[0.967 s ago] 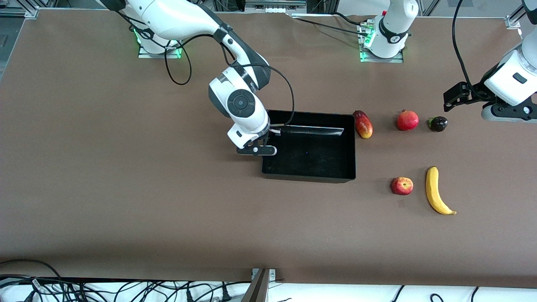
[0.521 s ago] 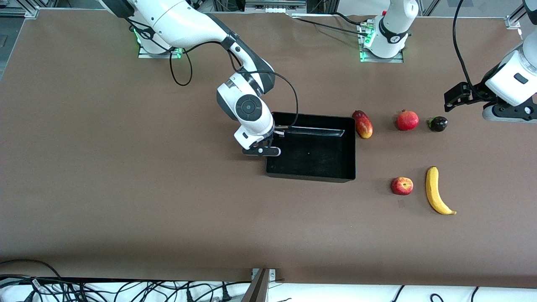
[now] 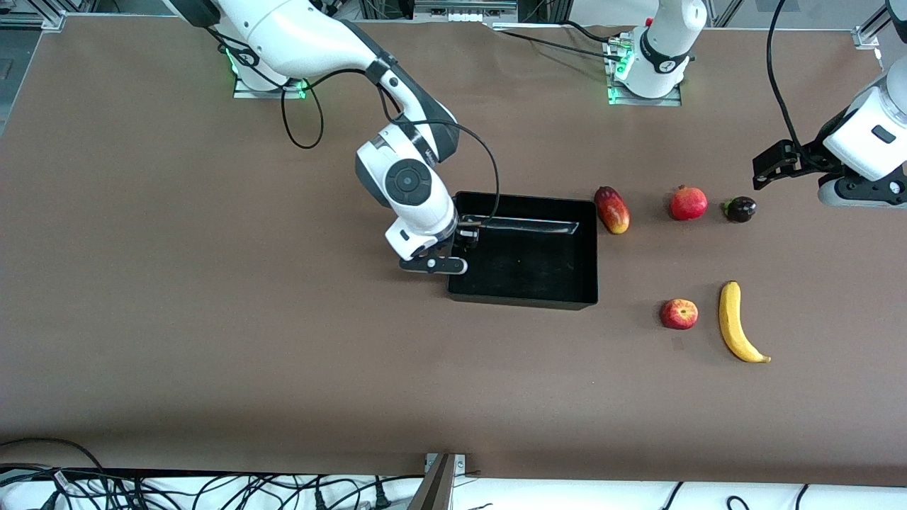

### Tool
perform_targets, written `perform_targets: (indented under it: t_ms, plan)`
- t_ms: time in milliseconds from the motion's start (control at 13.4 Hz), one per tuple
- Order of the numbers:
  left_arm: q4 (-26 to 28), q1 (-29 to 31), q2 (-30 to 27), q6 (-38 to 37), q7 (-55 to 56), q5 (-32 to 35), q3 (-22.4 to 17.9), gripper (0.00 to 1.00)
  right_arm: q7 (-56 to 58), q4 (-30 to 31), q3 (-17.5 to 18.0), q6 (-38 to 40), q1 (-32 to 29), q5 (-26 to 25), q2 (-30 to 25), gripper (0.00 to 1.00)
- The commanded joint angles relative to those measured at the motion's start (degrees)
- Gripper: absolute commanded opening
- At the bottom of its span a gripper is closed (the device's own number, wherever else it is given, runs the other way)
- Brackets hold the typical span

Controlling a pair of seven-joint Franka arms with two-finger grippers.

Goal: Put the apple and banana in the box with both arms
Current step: 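Retract the right gripper while the left gripper reaches the red apple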

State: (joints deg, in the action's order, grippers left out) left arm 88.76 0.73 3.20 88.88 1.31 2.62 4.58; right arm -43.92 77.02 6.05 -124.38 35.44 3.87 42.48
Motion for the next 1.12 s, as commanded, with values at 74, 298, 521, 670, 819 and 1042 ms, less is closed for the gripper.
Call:
perform_targets:
  t_ms: [74,298,521,670,819,1042]
  plan:
    - [0.44,-0.02,3.2,-0.72,-0.79,0.55,0.61,1.0,3.47,1.38,-6.29,8.15,-1.86,0.26,-11.25,1.0]
    - [0.1,0.32,11.18,-0.73,-1.05,0.46,0.35,1.0,14.79,1.64,-8.41,21.68,-7.47,2.01,-19.77,1.0]
    - [0.45,3.04,18.04,12.51,-6.81,1.94,0.08,1.0,28.15,4.88,-14.37,31.2,-10.57,4.22,-28.39,1.0]
    - [0.45,5.32,22.97,21.74,-12.11,3.71,0.08,1.0,33.17,10.67,-16.59,32.35,-13.62,4.13,-34.8,1.0]
    - [0.54,5.69,26.58,26.07,-11.78,2.83,0.25,1.0,35.56,15.69,-14.93,32.36,-19.24,3.34,-39.56,1.0]
    - [2.9,4.55,30.8,35.01,-11.69,-2.09,0.69,1.0,38.9,16.5,-11.59,32.62,-25.15,0.28,-40.63,1.0]
